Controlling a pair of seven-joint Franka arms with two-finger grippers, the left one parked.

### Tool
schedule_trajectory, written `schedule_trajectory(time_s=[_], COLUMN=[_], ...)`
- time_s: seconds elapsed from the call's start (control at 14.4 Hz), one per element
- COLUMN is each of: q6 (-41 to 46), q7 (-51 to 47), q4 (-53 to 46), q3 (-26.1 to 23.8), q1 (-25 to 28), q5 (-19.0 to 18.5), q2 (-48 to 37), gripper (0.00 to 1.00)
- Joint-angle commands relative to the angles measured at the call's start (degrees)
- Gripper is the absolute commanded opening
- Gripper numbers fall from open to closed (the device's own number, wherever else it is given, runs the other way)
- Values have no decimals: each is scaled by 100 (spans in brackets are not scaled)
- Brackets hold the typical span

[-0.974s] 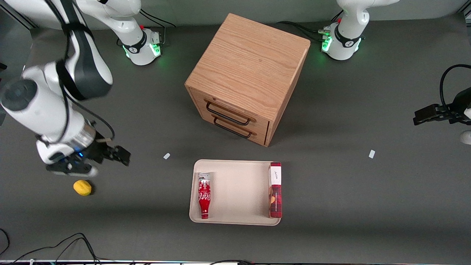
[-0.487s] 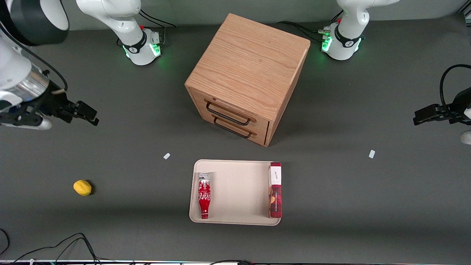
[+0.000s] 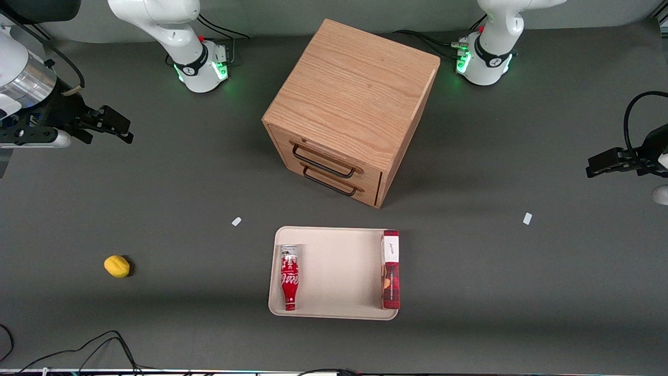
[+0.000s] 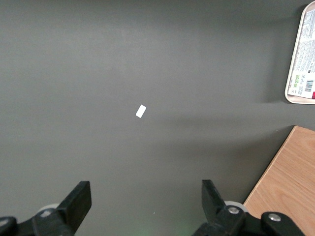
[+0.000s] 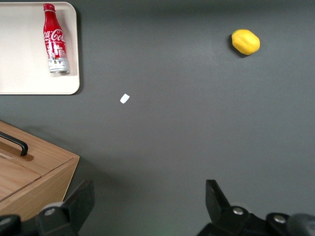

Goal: Place coke bottle on tray

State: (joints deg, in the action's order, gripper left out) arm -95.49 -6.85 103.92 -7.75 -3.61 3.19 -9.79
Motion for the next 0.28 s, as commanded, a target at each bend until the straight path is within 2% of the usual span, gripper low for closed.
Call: schedule_trajectory(time_s=[0.0, 0.21], q6=[118, 127], q7=[123, 114], q4=[-363, -443], q3=[28, 28], q1=[9, 18], q5=[42, 33], q2=[195, 293], gripper=[100, 100])
